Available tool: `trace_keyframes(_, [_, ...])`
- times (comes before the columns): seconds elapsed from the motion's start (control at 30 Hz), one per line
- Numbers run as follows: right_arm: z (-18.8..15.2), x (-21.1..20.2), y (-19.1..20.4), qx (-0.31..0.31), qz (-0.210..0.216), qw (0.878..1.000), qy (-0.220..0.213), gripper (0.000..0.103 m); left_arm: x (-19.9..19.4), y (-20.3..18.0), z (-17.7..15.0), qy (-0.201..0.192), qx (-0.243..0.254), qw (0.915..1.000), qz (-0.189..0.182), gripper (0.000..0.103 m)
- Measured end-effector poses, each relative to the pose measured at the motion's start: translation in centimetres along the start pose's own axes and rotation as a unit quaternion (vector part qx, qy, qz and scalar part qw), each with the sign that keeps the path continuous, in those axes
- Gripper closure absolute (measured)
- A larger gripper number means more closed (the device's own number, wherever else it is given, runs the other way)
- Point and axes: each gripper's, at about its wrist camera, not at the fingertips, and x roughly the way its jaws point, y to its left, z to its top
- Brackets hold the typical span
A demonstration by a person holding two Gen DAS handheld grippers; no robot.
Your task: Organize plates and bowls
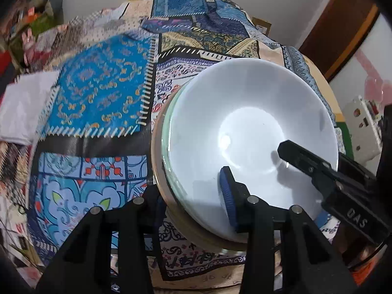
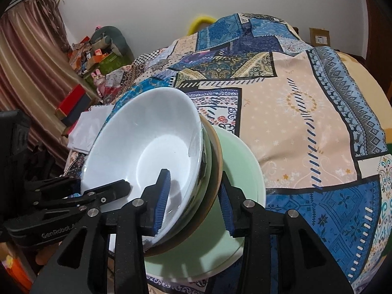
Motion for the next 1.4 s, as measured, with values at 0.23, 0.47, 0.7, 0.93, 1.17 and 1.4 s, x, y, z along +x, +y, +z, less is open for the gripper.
trace_keyframes(0.23, [0.2,-0.9,1.2,-0.038,-0.036,0.998,-0.016,0.056,-1.9,0.8,0.2,-0.035,0.004,0.999,0.026,0.062])
trace_keyframes(0.47, [0.5,-4.2,1.7,-0.047,-0.044,0.996,-0.054,0.055,-6.9,-0.1,0.0,-0.112,0.029,0.9926,0.039,0.06])
trace_keyframes(0.7, [1.6,-10.2,3.9,-0.07,-0.039,0.988,-0.135,0.055,-14.2,-1.8,-0.7,-0.228,0.052,0.9715,0.039,0.048])
trace_keyframes(0.93, [1.4,-15.7,6.6,-0.098,-0.032,0.97,-0.219,0.043,-20.0,-2.8,-2.3,-0.326,0.065,0.9422,0.041,0.035])
trace_keyframes(1.17, [0.6,-18.2,8.5,-0.118,-0.026,0.957,-0.263,0.028,-22.8,-3.4,-3.9,-0.379,0.078,0.921,0.049,0.012])
trace_keyframes(1.4, [0.4,-18.4,9.0,-0.123,-0.029,0.951,-0.283,0.016,-23.7,-3.7,-5.0,-0.398,0.08,0.9124,0.051,0.001])
